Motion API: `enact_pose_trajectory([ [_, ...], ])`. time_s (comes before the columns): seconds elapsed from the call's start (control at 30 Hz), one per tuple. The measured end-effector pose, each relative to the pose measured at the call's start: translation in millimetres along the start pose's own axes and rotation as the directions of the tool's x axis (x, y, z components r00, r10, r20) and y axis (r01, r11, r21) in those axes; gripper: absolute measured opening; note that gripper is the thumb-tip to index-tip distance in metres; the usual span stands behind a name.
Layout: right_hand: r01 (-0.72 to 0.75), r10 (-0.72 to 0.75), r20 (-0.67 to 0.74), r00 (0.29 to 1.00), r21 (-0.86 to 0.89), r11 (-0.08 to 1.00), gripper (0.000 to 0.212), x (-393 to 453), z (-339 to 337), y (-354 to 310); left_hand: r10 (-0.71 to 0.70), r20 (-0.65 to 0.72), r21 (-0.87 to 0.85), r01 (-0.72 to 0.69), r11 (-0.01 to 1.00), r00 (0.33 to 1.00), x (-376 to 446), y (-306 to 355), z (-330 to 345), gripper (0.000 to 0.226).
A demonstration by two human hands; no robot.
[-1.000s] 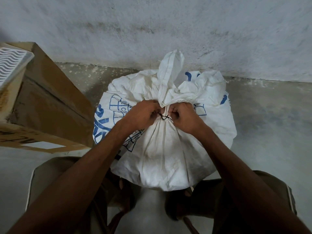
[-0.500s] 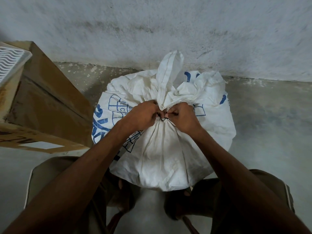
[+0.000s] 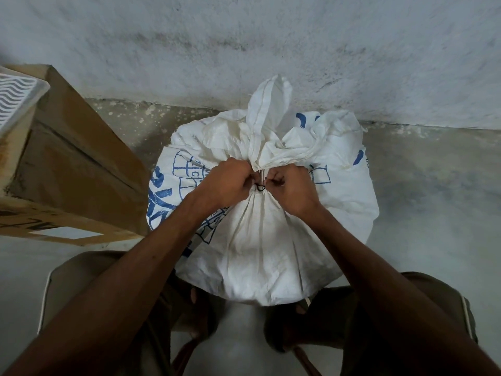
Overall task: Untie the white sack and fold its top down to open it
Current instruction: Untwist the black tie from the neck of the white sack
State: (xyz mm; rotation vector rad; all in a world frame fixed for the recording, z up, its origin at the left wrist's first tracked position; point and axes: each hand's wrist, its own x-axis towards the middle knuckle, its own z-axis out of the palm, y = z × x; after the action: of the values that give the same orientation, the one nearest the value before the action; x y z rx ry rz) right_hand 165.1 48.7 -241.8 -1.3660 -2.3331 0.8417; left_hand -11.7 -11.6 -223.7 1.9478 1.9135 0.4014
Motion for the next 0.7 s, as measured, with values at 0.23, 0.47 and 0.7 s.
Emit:
enact_pose_trajectory([
  [0.23,-0.03,0.031,0.002,1.0,0.205,0.978,0.018,4.5,-5.4,2.8,0.055,-0.018,-0.087,-0.057,0.995,0.998,-1.2,4.7,-5.7,0.027],
  [0.47,-0.245,0.21,0.13,0.969,0.588,0.771,0.02,2.4,-23.6,-10.9,0.031,0.002,-0.156,-0.03,0.987,1.0,-0.9,1.1,-7.1,0.022],
  [0.7,-0.288,0.137,0.263,0.955,0.709,0.644,0.011,3.7,-28.9,-9.0,-0.07,-0.035,-0.124,0.065,0.99,0.997,-1.1,2.1,-6.8,0.046],
])
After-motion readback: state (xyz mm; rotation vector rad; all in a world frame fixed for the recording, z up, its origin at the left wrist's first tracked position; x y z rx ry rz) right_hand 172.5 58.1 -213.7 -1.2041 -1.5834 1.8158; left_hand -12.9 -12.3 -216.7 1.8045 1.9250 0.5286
